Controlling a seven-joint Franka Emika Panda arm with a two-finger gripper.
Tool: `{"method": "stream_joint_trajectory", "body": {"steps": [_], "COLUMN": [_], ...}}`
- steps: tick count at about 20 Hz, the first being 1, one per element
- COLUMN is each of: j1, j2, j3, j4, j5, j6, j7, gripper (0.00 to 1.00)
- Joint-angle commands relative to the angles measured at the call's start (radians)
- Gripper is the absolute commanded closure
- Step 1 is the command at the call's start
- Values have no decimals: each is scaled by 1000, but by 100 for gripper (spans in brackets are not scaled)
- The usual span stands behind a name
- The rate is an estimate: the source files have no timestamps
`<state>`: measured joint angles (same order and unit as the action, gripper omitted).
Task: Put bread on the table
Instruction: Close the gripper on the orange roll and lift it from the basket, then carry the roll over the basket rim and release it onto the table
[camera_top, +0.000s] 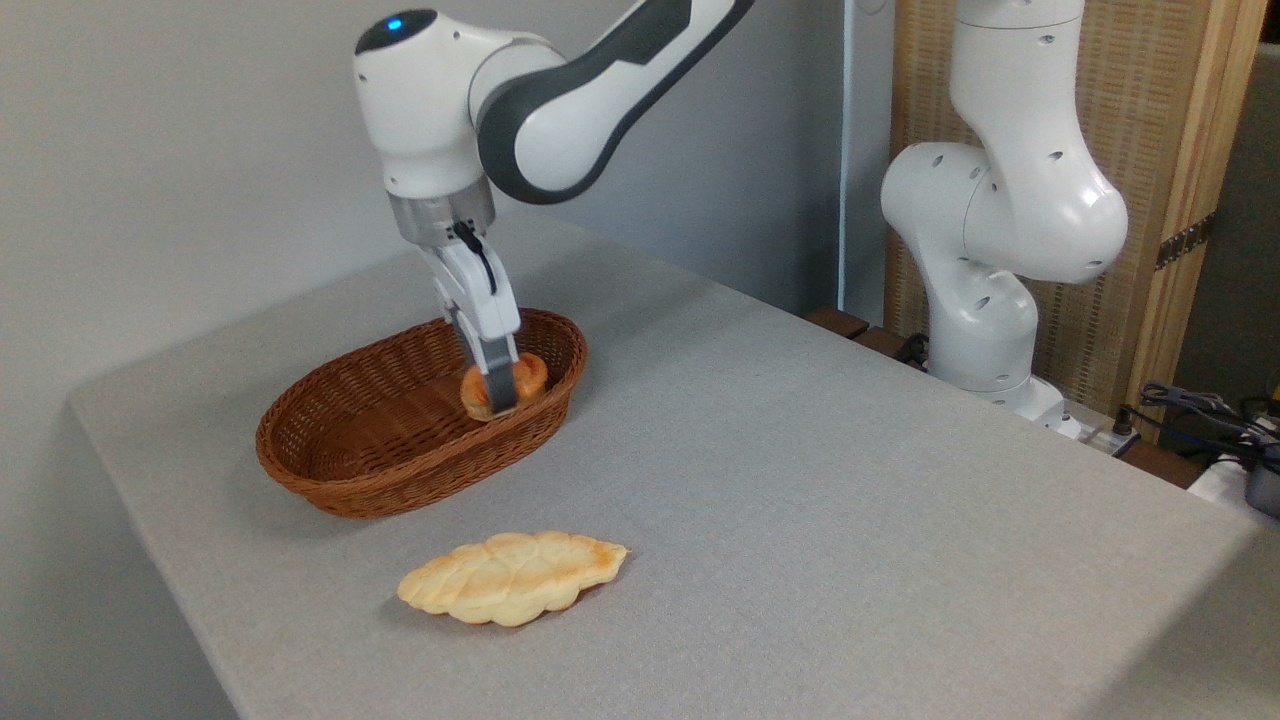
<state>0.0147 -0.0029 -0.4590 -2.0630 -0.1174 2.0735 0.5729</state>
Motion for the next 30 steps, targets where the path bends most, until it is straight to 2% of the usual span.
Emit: {"method": "stream_joint_trajectory", "body": {"steps": [1, 2, 5, 7, 9, 10, 12, 14, 19, 30], "j1": [1, 1, 1, 1, 1, 1, 1, 1, 1, -1], "j2": [-6, -6, -15, -55, -83, -83, -85, -83, -80, -84], "j3": [78, 106, 166, 183, 210, 221, 233, 235, 232, 226], "j4": [139, 171, 245, 236, 219, 216, 186, 137, -15, -14], "j5": [-37, -54, -36, 17, 99, 134, 200, 260, 268, 268], "j6": [-71, -104, -234, -314, -410, -436, -440, -417, -337, -325], "j7": [-65, -62, -12, 109, 209, 258, 300, 300, 294, 289], "gripper": [61, 61, 59, 54, 50, 44, 12, 0, 0, 0]}}
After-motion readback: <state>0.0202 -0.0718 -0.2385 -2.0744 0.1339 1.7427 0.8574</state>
